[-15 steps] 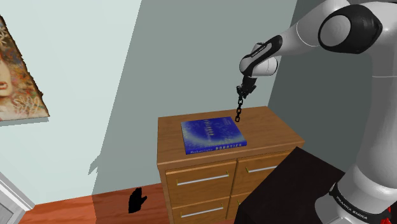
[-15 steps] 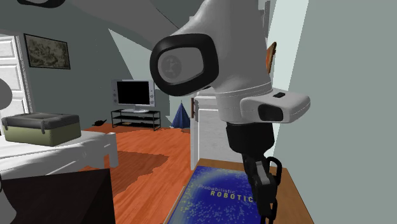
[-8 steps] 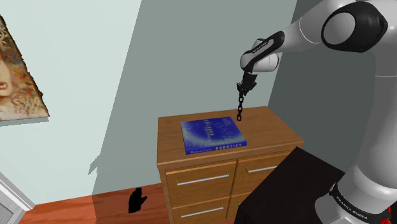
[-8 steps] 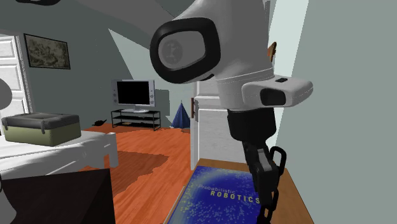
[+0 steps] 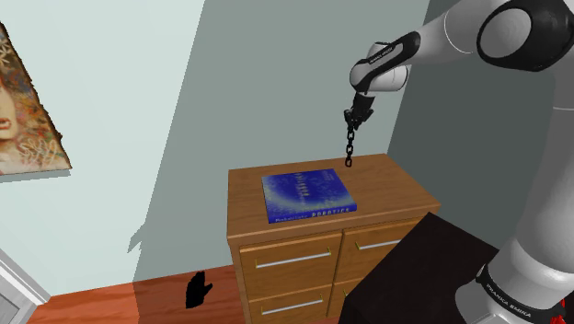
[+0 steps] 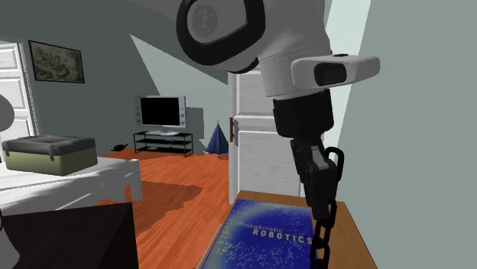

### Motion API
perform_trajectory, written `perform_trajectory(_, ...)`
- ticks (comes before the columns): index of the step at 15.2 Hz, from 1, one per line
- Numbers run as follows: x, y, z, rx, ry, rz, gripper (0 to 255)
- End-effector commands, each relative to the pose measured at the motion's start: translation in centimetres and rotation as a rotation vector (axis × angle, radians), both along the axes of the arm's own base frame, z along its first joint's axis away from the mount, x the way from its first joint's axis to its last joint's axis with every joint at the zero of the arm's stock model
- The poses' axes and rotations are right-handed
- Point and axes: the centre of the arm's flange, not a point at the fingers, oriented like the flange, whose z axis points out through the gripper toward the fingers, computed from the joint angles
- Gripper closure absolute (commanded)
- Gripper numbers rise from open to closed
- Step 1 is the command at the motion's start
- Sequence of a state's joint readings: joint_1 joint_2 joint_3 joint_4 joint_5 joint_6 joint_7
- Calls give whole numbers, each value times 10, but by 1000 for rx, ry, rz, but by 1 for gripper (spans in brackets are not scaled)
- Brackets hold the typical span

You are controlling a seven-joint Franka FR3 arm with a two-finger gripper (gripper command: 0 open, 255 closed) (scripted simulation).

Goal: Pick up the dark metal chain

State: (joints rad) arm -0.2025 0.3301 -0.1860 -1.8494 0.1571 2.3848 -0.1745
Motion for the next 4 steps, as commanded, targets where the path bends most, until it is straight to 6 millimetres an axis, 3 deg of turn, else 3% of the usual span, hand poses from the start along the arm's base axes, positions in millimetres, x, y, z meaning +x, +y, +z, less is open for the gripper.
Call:
perform_trajectory(1, 0, 0, 11, 0, 0, 0, 255)
perform_trajectory(4, 0, 0, 17, 0, 0, 0, 255)
